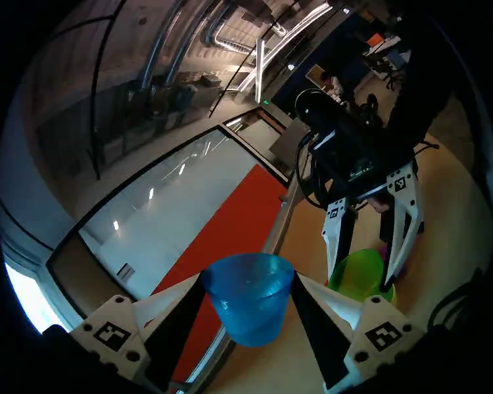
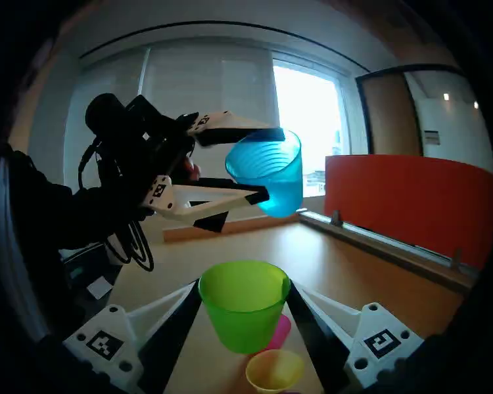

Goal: Pour water

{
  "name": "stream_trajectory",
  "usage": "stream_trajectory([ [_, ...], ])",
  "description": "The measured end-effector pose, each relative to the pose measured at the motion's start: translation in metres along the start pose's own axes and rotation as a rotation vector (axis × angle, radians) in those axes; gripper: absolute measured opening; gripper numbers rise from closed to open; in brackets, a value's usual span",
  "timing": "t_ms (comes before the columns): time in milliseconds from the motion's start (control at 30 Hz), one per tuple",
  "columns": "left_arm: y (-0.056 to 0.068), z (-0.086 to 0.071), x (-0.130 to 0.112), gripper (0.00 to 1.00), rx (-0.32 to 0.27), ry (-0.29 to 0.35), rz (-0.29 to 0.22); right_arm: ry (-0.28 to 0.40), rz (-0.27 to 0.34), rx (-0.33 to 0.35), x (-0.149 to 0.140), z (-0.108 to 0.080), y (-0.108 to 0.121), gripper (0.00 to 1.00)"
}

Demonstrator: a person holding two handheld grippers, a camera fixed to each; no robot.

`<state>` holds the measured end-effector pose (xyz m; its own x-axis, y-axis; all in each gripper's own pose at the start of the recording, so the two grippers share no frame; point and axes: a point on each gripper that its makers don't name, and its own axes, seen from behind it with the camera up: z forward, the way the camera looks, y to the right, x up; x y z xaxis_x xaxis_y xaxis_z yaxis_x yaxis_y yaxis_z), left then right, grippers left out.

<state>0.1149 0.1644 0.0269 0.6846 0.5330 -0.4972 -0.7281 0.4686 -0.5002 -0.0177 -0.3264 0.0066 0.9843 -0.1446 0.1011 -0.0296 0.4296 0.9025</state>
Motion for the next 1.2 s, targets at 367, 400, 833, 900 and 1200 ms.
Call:
stream_trajectory([
  [367,0.0019,0.0037,-0.0019,0.88,-0.002,-0.011,0.06,0.0,-0.014,-0.001,-0.0009,0.0003,0.0002,0.92],
  [400,0.0021,0.0037,-0.0021,0.88,-0.002,-0.012,0.066,0.0,-0.016,-0.001,-0.0011,0.0004,-0.0001,0.92],
  [833,0.0027,0.0027,-0.0018,0.88,-0.002,-0.021,0.137,0.001,-0.016,-0.004,-0.0004,0.0024,0.0014,0.92],
  [900,0.0022,0.0022,-0.0009,0.88,-0.002,-0.021,0.145,0.001,-0.016,-0.006,-0.0003,0.0027,0.0021,0.92],
  [1200,0.0028,0.0028,0.0015,0.88,-0.004,-0.022,0.181,0.002,-0.016,-0.008,0.0017,0.0031,0.0017,0.92],
])
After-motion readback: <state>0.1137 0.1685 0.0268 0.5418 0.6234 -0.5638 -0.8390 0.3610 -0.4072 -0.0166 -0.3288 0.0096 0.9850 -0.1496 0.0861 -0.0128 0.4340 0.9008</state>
